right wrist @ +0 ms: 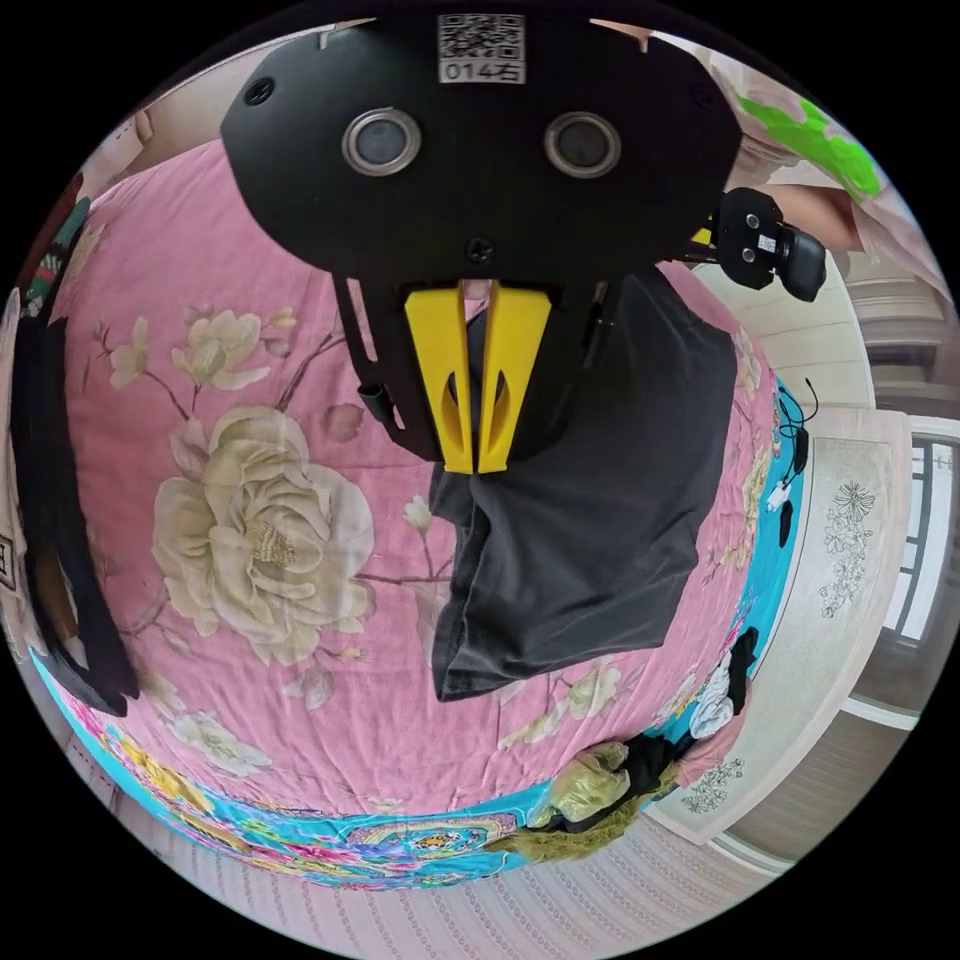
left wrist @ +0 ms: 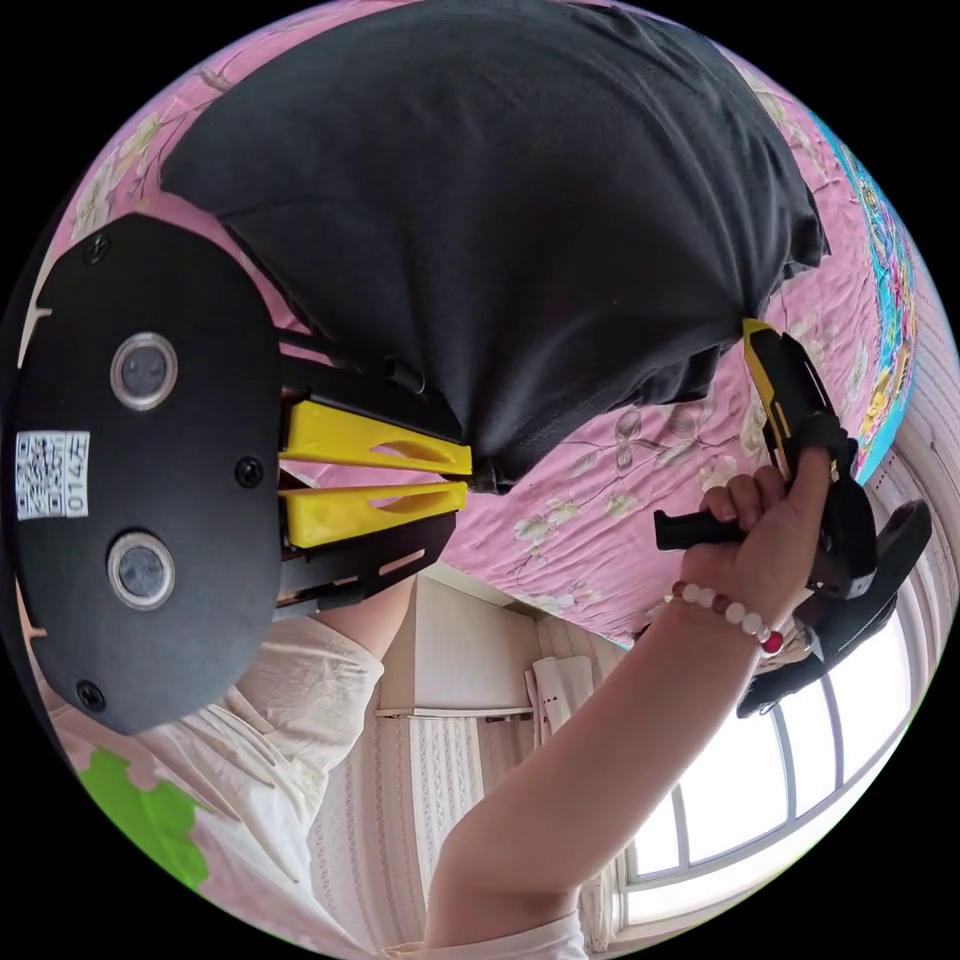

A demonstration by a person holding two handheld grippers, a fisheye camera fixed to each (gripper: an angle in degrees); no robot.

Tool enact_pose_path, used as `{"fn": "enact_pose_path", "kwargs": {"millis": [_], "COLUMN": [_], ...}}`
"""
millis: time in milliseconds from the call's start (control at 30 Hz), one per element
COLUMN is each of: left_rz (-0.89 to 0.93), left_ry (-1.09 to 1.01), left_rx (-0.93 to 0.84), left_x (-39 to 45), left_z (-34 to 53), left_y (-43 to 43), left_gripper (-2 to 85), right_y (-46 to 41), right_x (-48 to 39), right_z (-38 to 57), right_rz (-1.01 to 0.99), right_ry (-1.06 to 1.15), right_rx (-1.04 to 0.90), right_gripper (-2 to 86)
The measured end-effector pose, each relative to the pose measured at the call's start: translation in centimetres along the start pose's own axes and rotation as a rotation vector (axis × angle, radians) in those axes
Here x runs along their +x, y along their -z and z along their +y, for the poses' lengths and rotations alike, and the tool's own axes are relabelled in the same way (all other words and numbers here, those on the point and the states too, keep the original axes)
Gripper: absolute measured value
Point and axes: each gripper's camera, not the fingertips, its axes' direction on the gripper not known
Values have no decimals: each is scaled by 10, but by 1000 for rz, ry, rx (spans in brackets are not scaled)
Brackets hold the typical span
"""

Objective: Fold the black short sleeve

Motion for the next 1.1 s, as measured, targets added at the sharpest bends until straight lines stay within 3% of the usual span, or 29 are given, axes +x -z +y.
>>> {"fn": "enact_pose_path", "kwargs": {"millis": [200,367,567,700,800,900,1100], "left_rz": [62,-24,-271,-291,-171,-209,-194], "left_ry": [-6,-87,39,139,187,215,267], "left_rx": [-31,-9,271,272,268,197,122], "left_x": [-30,-44,-135,-216,-265,-295,-339], "left_z": [1,17,7,-28,-56,-76,-83], "left_y": [18,81,207,240,250,249,242], "left_gripper": [91,129,101,105,111,111,52], "right_y": [5,24,43,33,22,11,0], "right_x": [11,33,59,67,79,92,97], "right_z": [-11,-24,-58,-103,-131,-148,-152], "right_rz": [-43,-70,-263,-249,-233,-278,-349], "right_ry": [43,16,-6,8,-32,-75,-9], "right_rx": [-5,8,99,103,99,73,-21], "right_gripper": [27,42,67,106,132,134,27]}}
